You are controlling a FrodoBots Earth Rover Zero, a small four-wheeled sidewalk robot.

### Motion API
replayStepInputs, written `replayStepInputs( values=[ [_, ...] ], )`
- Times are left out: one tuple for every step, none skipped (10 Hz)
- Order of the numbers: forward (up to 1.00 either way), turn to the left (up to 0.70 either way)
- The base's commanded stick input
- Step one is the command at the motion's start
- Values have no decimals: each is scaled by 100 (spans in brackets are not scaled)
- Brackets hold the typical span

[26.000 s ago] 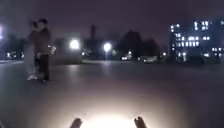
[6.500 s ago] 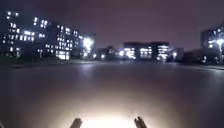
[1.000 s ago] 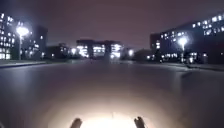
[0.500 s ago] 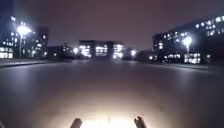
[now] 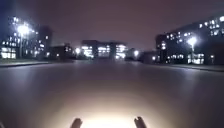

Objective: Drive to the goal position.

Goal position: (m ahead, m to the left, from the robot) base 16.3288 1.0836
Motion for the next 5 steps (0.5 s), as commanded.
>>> replayStepInputs(
  values=[
    [100,0],
    [100,0],
    [100,0],
    [100,0],
    [100,0]
  ],
)
